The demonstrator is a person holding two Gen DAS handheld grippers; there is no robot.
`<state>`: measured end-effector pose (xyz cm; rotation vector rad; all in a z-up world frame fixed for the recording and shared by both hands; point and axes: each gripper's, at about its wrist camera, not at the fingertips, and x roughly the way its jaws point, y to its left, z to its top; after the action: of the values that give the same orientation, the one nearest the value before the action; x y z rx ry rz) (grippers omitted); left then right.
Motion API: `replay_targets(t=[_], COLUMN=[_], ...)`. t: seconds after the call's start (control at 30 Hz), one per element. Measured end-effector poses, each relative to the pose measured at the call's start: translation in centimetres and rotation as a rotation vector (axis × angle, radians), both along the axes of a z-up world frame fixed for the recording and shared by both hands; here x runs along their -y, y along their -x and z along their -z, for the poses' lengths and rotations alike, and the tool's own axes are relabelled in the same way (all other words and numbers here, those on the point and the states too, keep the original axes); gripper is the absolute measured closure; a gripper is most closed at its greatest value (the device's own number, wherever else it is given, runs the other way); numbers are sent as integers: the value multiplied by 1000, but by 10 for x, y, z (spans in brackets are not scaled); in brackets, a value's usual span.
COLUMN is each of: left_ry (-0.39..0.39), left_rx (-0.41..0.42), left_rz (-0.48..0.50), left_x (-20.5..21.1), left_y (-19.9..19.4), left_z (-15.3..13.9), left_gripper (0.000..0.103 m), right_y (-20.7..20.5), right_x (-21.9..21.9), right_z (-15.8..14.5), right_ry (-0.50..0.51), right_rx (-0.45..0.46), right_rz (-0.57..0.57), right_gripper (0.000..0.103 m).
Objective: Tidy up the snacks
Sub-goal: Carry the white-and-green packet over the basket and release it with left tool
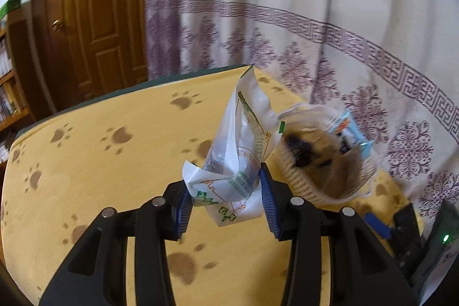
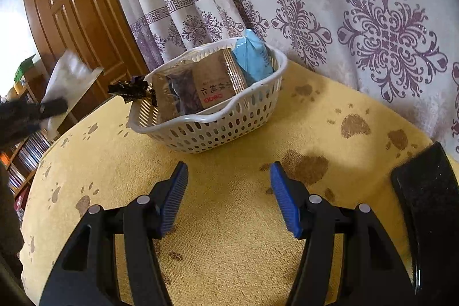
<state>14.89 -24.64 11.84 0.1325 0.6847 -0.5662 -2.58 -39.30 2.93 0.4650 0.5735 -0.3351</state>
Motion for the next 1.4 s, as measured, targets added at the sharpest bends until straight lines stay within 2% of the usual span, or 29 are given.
replay_targets(t=[0.23, 0.57, 0.63, 1.0, 1.4], left_ry=[1, -33, -35, -29, -38], left_rx=[24, 0, -12, -90, -87], left_rz=[80, 179, 186, 211, 230], left_x=[52, 113, 119, 138, 144], left_y=[-1, 1, 0, -15, -18], left_z=[-13, 0, 5, 24, 29], left_gripper=[60, 60, 60, 60, 59], right_y=[3, 8, 7, 4, 3], right_x=[0, 2, 2, 4, 5], right_z=[0, 0, 0, 1, 2], right_ry=[-5, -19, -17, -20, -23], right_rx=[14, 24, 27, 16, 11], right_rz=[7, 13, 14, 13, 13], right_gripper=[41, 39, 35, 35, 35])
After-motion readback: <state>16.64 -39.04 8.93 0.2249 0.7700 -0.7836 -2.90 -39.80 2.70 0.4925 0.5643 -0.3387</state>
